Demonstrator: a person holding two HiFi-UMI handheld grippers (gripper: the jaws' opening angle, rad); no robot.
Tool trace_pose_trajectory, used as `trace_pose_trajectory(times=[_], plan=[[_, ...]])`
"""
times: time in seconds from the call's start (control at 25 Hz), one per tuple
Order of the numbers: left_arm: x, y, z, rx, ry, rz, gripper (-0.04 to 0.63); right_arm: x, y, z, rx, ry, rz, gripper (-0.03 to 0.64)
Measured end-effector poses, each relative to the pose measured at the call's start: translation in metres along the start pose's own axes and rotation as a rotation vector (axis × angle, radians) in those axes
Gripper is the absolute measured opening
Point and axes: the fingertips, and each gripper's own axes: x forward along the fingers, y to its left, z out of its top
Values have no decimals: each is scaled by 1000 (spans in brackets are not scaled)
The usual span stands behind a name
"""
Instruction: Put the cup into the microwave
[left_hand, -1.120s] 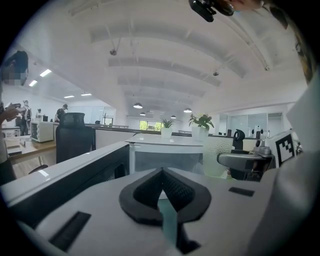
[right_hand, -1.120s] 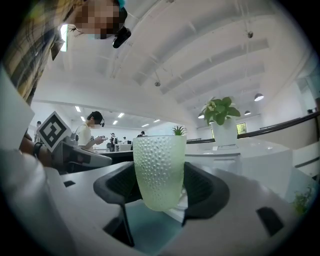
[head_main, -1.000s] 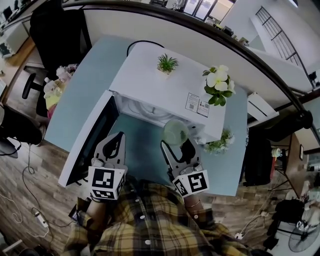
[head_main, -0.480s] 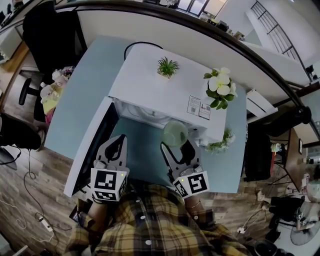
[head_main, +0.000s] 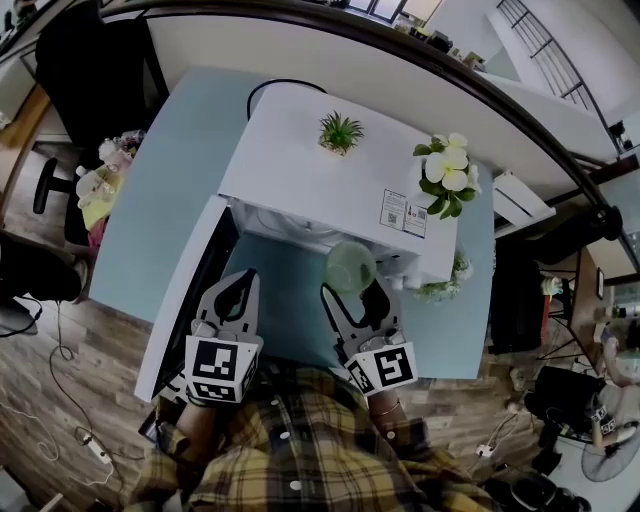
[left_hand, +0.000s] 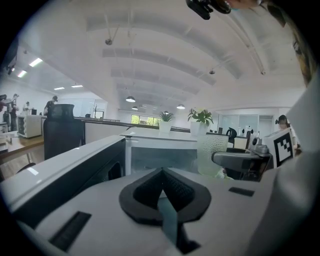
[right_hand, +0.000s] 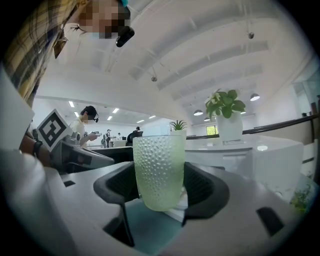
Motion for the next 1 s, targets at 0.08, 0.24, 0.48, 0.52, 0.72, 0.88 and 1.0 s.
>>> trace_pose_trajectory(times=[0.08,0.24,0.48,0.52,0.72,0.88,1.0], plan=[[1,0,-3,1,9,-2,-11,1,0,-3,2,7,-2,307],[2,-4,-7,-3,23,-22,-11,4,0,-10,2,22,6,307],[3,-4,-14,-8,45,-28,-11,12,1,-22,2,46,21,307],[4,-3,-15,-10,47,-27,-11,14,1,-24,0,51,24,307],[4,1,-20,-13,60,-25,-11,25,3,-36,1,66,37,307],[5,-1,-25,-14,74,-34,-11,32,5,-45,-1,80,48,307],[7,-4,-28,-13,82,-44,-11,35,5,-50,-1,85,49,307]])
